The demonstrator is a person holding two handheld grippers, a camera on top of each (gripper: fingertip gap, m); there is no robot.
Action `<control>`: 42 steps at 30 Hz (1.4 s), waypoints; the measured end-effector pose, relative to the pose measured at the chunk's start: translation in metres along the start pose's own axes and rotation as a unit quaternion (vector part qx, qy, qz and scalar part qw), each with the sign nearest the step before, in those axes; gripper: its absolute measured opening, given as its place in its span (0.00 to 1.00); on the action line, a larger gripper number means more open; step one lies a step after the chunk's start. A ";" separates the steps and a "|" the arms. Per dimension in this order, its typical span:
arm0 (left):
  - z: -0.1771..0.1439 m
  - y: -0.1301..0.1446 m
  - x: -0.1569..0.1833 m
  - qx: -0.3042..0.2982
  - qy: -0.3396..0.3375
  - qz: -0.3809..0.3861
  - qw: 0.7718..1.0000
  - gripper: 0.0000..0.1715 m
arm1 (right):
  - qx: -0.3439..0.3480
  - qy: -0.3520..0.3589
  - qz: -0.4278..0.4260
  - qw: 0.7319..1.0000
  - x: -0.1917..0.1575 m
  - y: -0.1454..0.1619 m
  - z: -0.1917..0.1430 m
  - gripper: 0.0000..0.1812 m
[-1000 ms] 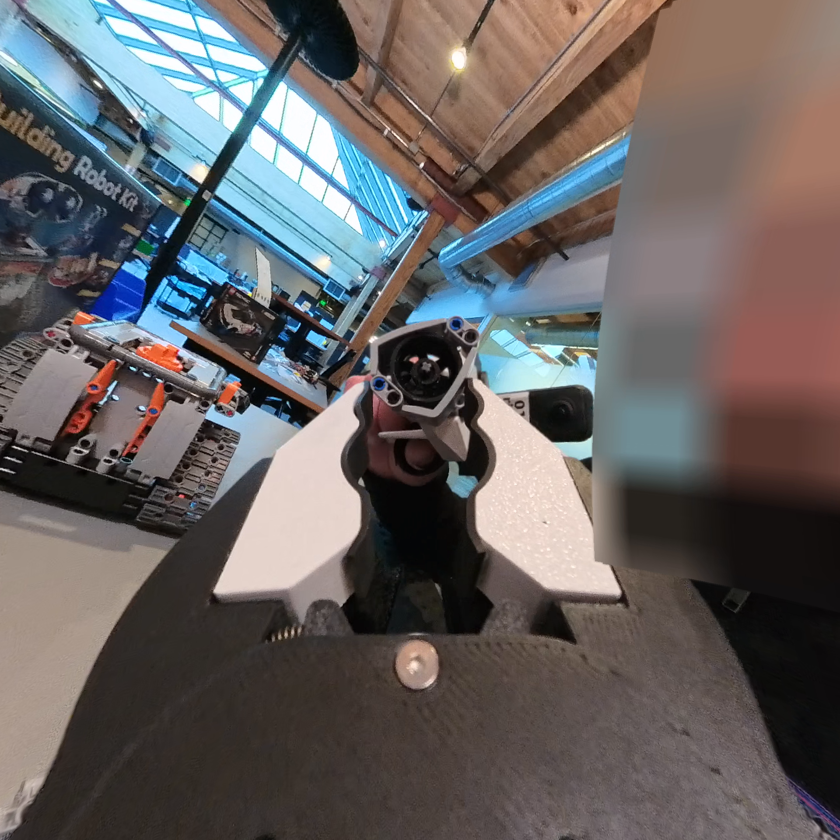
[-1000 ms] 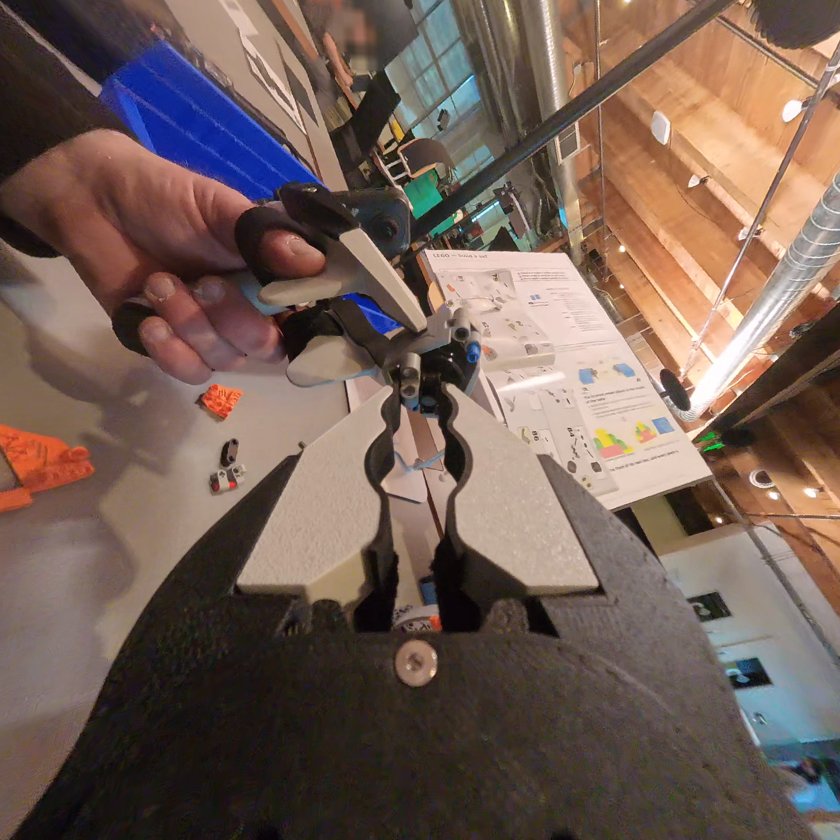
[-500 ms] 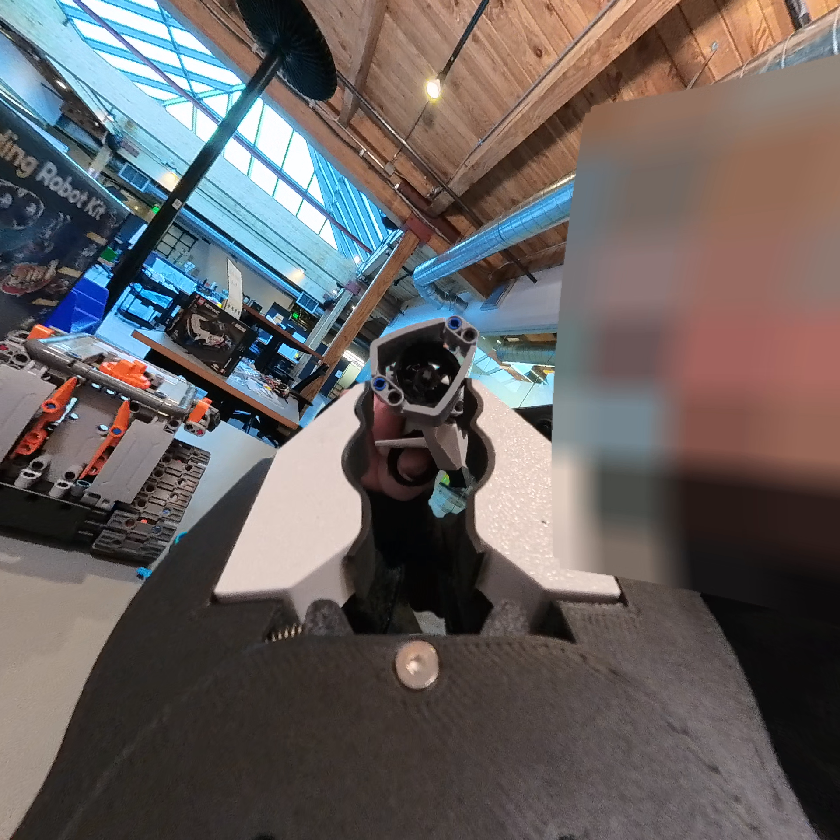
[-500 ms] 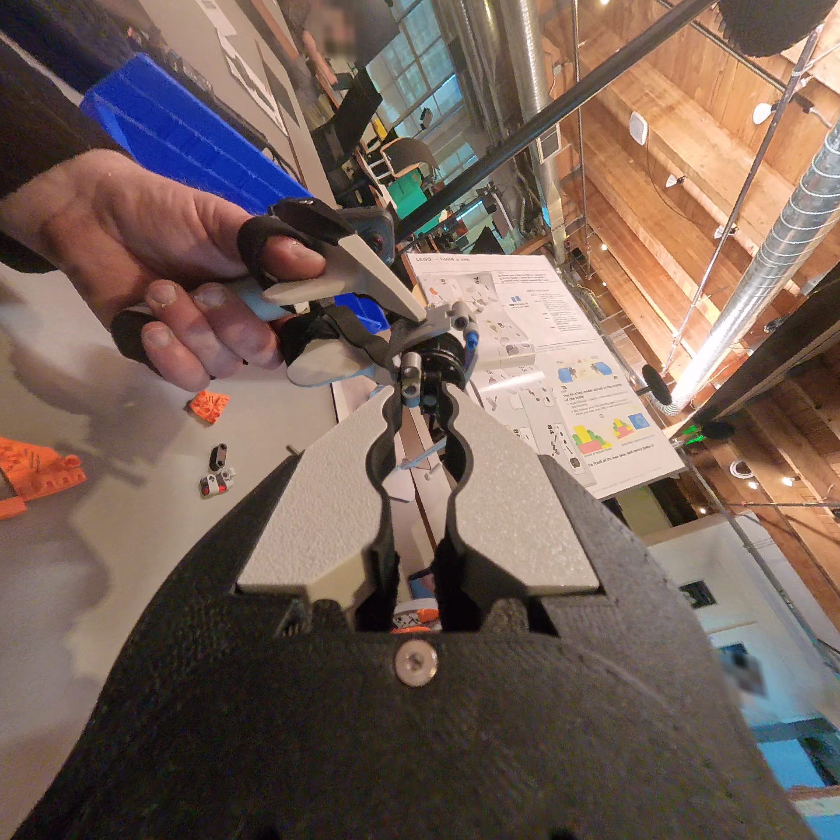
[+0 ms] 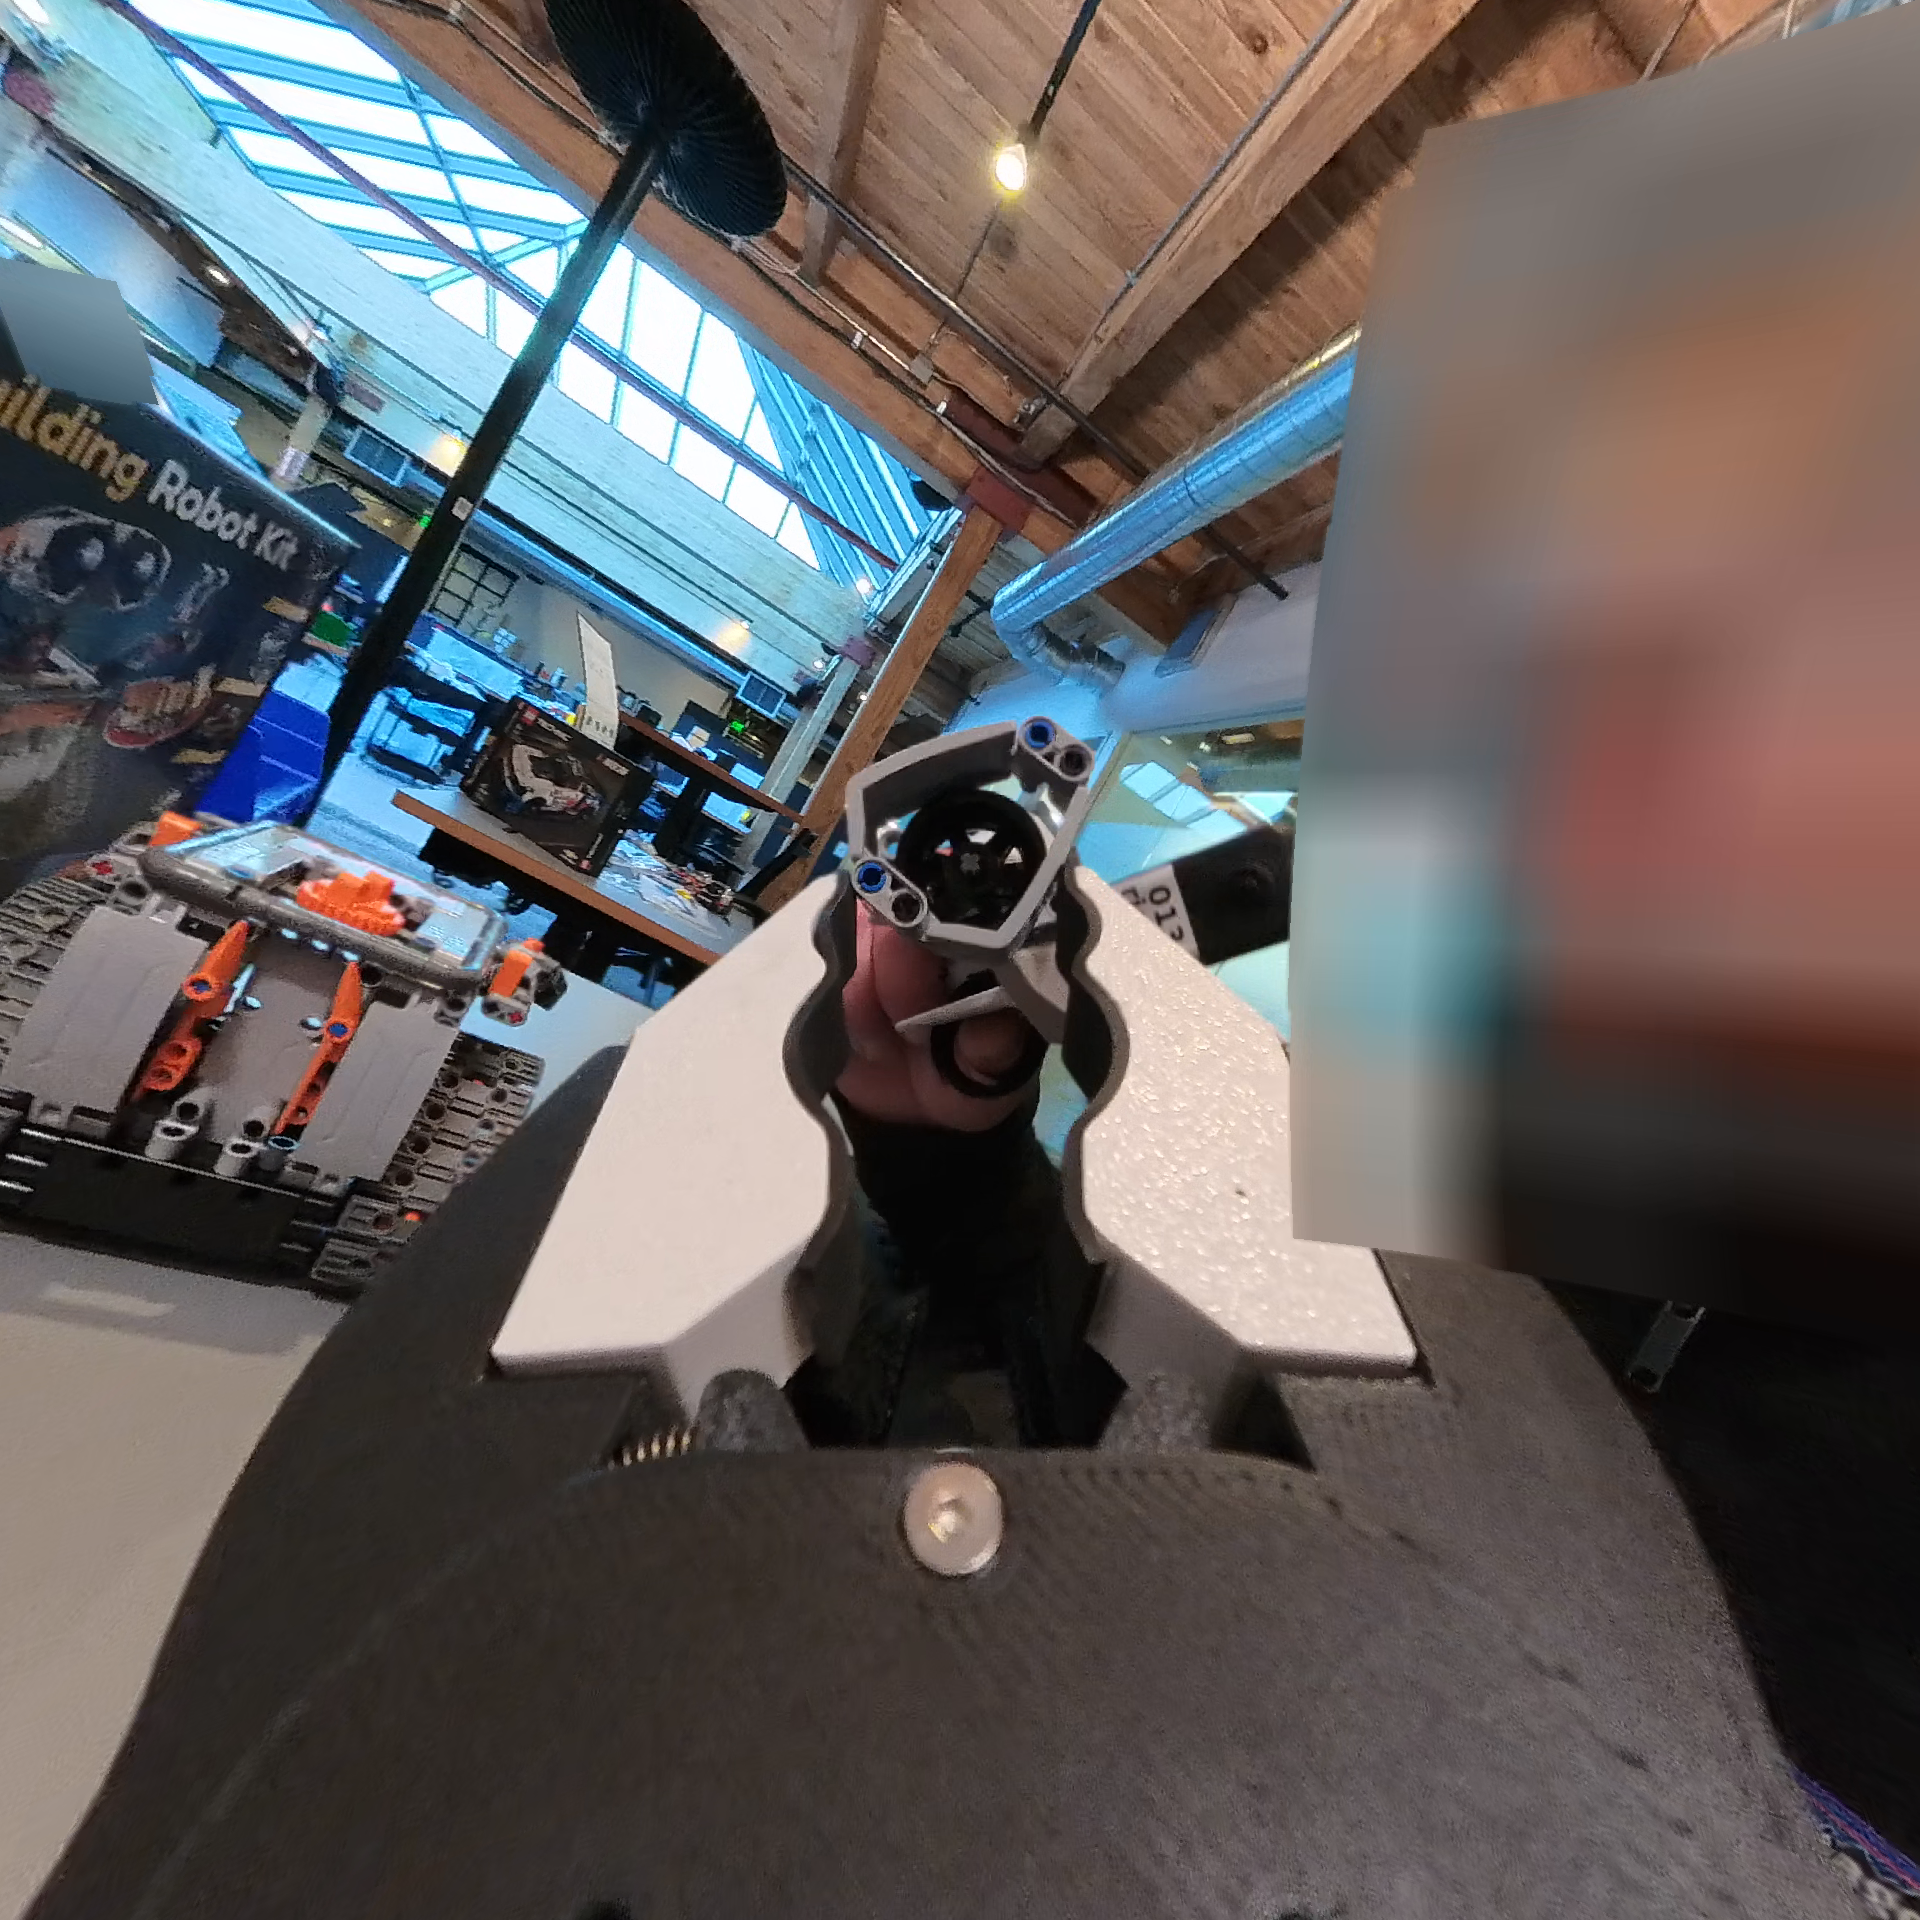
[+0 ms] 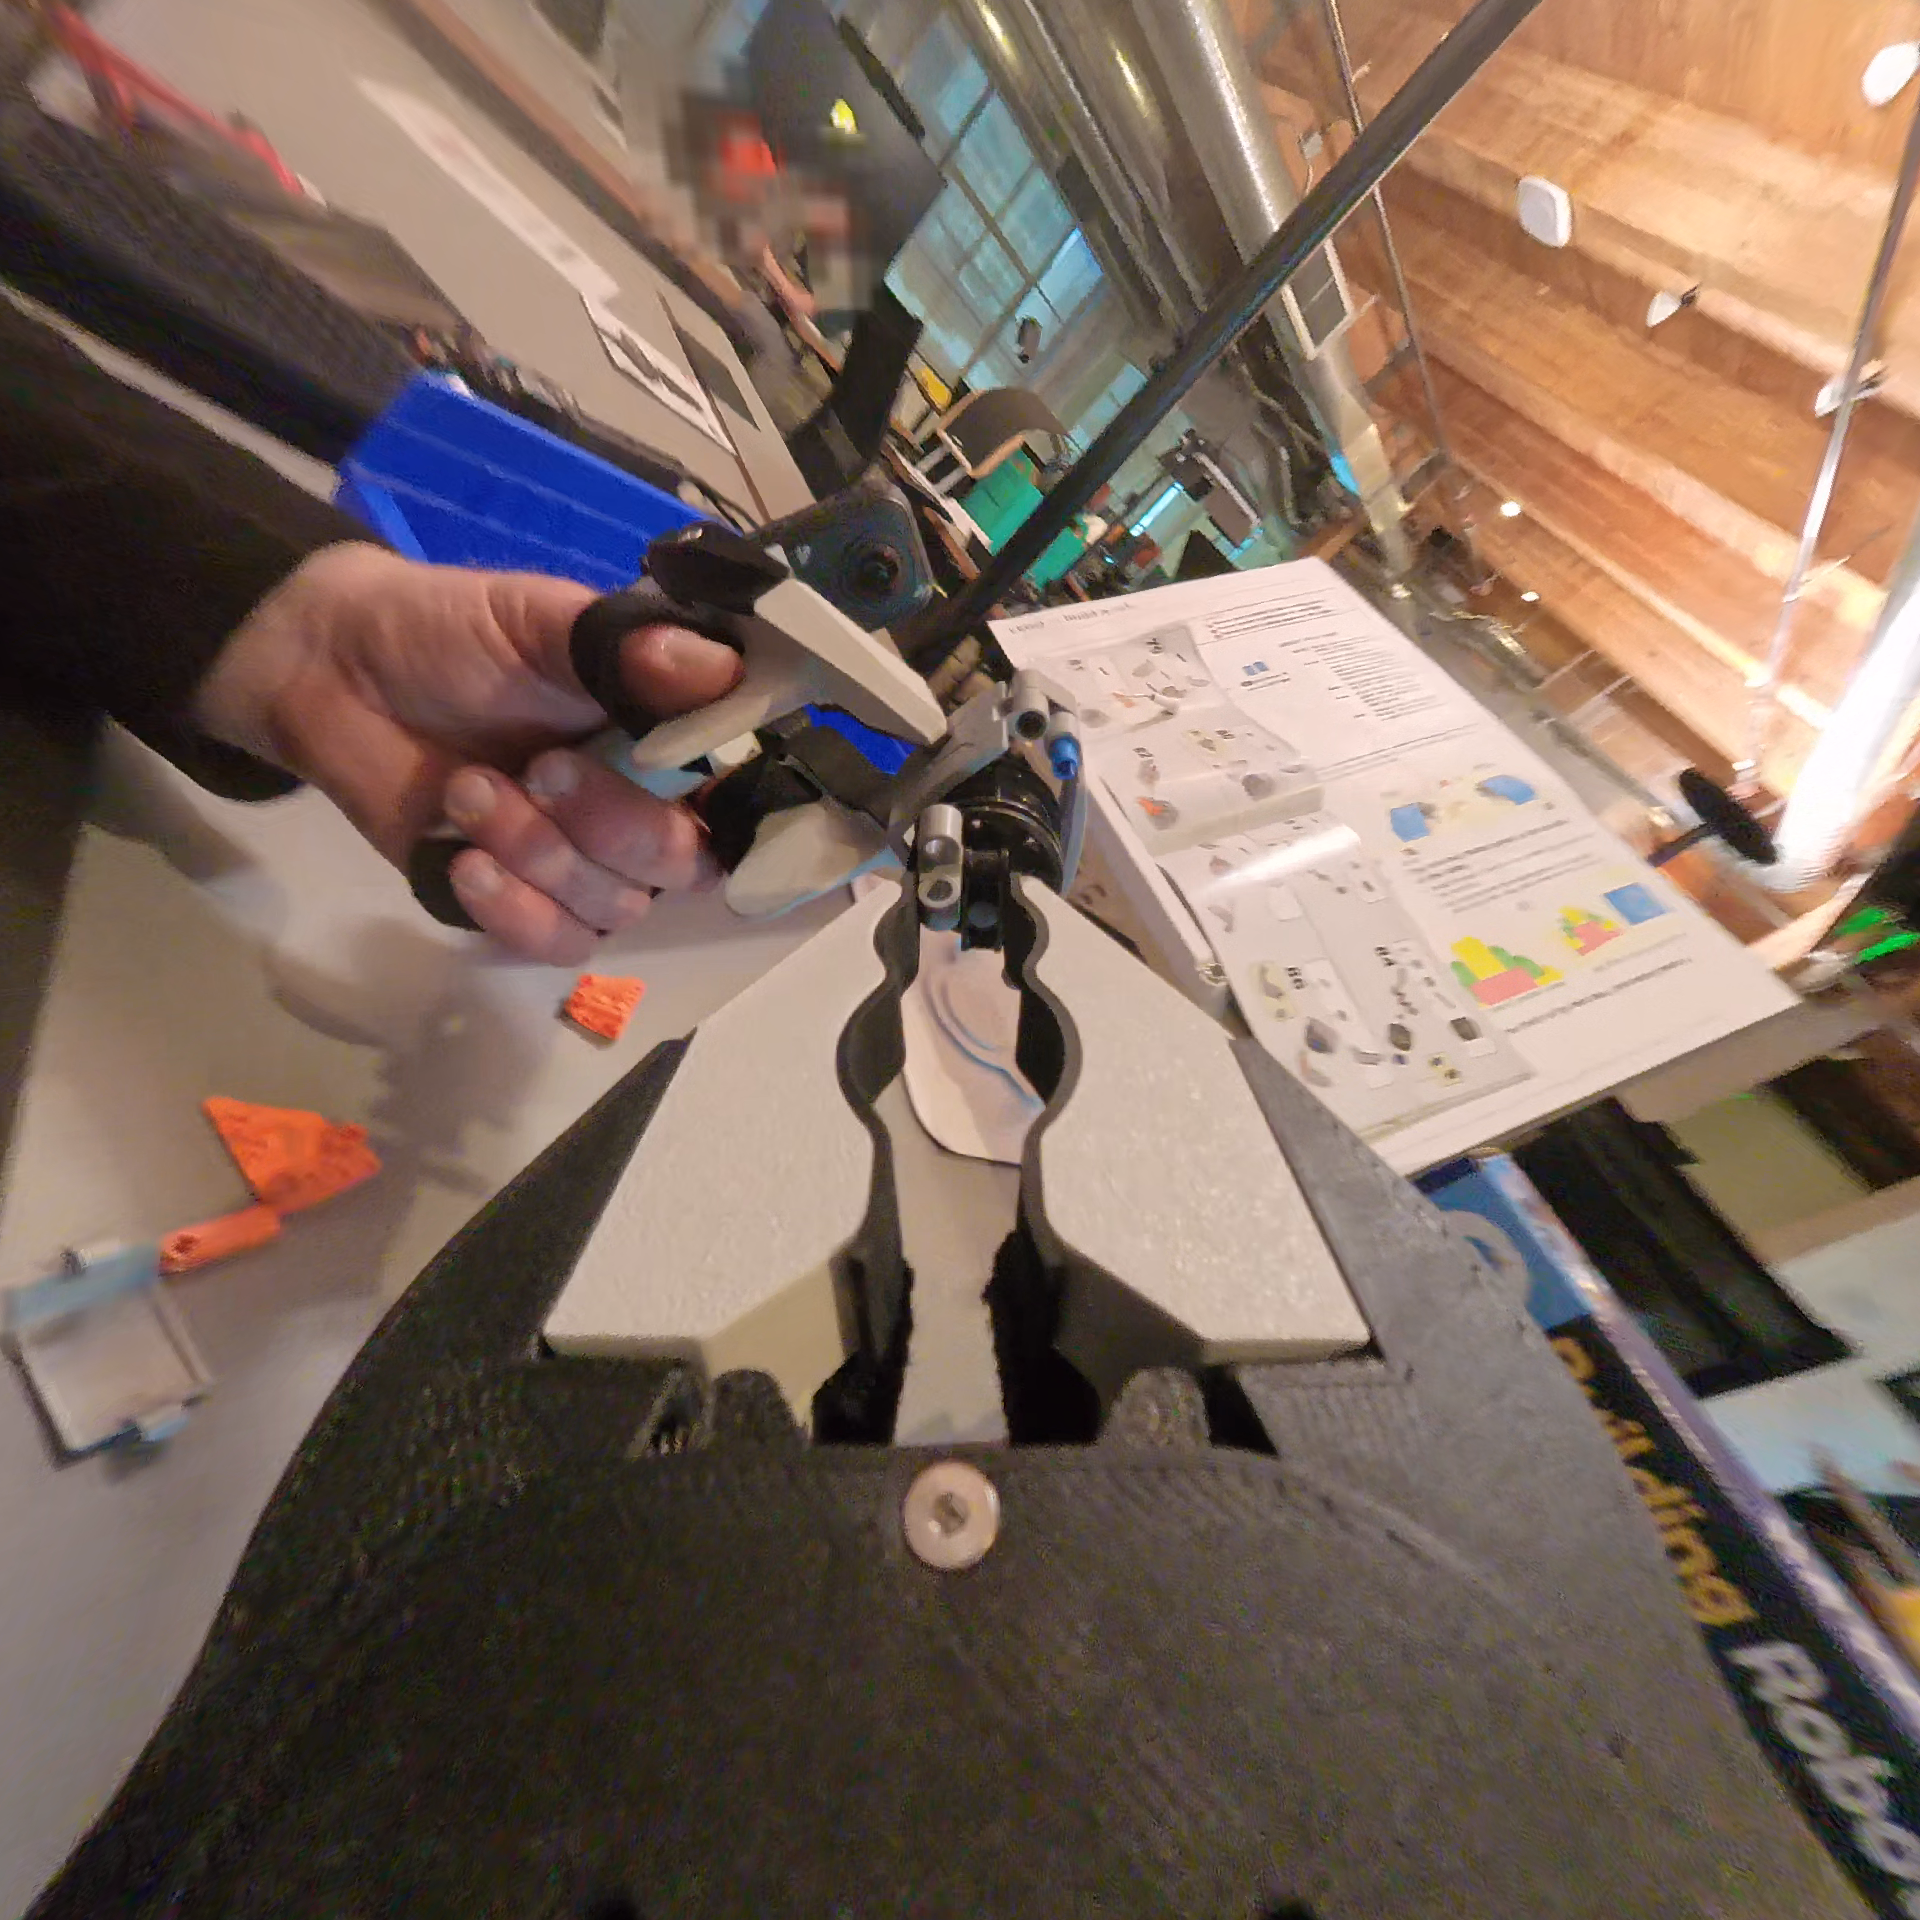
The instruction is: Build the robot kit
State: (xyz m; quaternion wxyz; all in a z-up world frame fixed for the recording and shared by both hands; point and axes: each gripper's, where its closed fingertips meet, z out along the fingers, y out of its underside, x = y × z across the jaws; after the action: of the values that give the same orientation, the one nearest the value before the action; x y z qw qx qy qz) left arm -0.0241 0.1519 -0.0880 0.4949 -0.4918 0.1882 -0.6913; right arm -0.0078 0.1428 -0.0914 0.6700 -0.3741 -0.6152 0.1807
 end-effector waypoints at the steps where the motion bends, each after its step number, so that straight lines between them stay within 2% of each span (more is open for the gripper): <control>1: 0.001 0.000 0.001 -0.004 -0.004 0.010 1.000 0.21 | 0.008 -0.008 0.018 1.000 0.001 0.000 -0.001 0.07; 8: -0.006 -0.008 -0.006 -0.009 -0.055 0.071 0.996 0.20 | 0.039 -0.062 0.120 0.990 0.011 0.010 -0.010 0.07; 16: -0.001 0.012 -0.018 -0.076 -0.124 0.149 0.978 0.20 | 0.095 -0.109 0.178 0.973 0.017 0.007 -0.023 0.07; 18: -0.001 0.022 -0.024 -0.109 -0.144 0.164 0.970 0.20 | 0.116 -0.121 0.199 0.966 0.021 0.006 -0.028 0.07; 20: -0.004 0.039 -0.036 -0.163 -0.179 0.191 0.951 0.20 | 0.139 -0.135 0.226 0.955 0.026 0.005 -0.034 0.07; 25: -0.015 0.081 -0.065 -0.296 -0.241 0.265 0.886 0.20 | 0.174 -0.159 0.267 0.934 0.035 0.005 -0.044 0.07; 28: -0.027 0.109 -0.081 -0.383 -0.263 0.279 0.840 0.20 | 0.195 -0.179 0.277 0.923 0.035 0.001 -0.050 0.07; 31: -0.040 0.137 -0.091 -0.462 -0.273 0.276 0.797 0.20 | 0.231 -0.212 0.300 0.901 0.034 -0.004 -0.059 0.07; 34: -0.055 0.157 -0.100 -0.514 -0.280 0.260 0.768 0.20 | 0.244 -0.225 0.318 0.888 0.036 -0.002 -0.061 0.07; 36: -0.058 0.160 -0.102 -0.524 -0.279 0.269 0.759 0.20 | 0.248 -0.229 0.322 0.884 0.036 -0.002 -0.061 0.07; 38: -0.056 0.161 -0.101 -0.520 -0.276 0.269 0.762 0.21 | 0.250 -0.235 0.320 0.883 0.034 -0.004 -0.063 0.07; 42: -0.058 0.164 -0.101 -0.524 -0.273 0.257 0.765 0.34 | 0.268 -0.254 0.320 0.873 0.033 -0.009 -0.070 0.07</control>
State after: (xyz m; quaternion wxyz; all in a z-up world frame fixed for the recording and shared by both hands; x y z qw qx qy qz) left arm 0.0104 0.1548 -0.2861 0.3500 -0.7759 0.4972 -0.1681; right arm 0.0632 0.1402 -0.0599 0.4706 -0.2979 -0.5391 0.6318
